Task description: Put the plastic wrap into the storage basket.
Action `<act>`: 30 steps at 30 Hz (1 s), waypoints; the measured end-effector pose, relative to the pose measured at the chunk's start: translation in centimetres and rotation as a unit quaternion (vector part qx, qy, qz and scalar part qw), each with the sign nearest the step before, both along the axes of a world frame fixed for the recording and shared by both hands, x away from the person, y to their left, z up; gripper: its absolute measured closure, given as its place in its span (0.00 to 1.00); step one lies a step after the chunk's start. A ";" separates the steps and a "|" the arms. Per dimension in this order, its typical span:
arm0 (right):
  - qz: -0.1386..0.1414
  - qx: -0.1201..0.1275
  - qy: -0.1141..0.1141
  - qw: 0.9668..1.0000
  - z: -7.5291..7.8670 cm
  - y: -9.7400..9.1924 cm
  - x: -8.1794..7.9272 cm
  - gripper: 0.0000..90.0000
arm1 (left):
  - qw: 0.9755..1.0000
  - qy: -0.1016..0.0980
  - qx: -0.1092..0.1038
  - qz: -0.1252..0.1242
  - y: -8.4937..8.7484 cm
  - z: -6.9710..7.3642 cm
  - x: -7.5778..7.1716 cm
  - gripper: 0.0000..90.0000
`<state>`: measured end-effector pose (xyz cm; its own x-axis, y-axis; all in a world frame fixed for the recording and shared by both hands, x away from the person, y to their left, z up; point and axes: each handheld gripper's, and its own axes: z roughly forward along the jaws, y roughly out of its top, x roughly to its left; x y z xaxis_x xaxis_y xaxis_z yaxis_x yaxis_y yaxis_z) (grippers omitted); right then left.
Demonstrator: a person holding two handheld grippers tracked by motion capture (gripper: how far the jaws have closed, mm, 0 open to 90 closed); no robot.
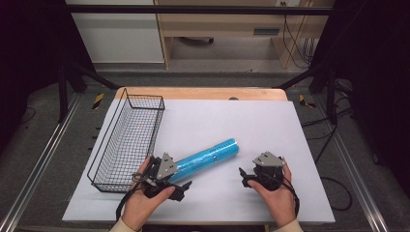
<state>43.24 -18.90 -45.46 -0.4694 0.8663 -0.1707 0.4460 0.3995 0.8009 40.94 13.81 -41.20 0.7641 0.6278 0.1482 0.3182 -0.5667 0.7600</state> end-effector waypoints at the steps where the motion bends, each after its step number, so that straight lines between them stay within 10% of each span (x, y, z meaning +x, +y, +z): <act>1: 0.003 -0.002 -0.001 1.000 0.0 0.0 -0.1 0.09 | 1.000 0.000 0.000 0.000 0.0 0.0 0.0 0.05; 18: -0.017 0.008 -0.004 1.000 0.5 -1.2 -1.4 0.07 | 0.998 0.007 0.054 -0.028 -0.8 2.5 0.4 0.06; 23: -0.013 0.013 -0.005 1.000 0.6 -1.6 -2.1 0.07 | 0.992 0.031 0.114 -0.042 -2.3 2.8 2.2 0.06; 24: -0.013 0.016 -0.006 1.000 0.6 -1.6 -2.2 0.07 | 0.988 0.039 0.145 -0.046 -2.8 2.8 3.2 0.06; 30: -0.004 0.017 -0.003 1.000 0.5 -1.8 -2.3 0.07 | 0.979 0.061 0.190 -0.037 -3.2 2.6 5.8 0.07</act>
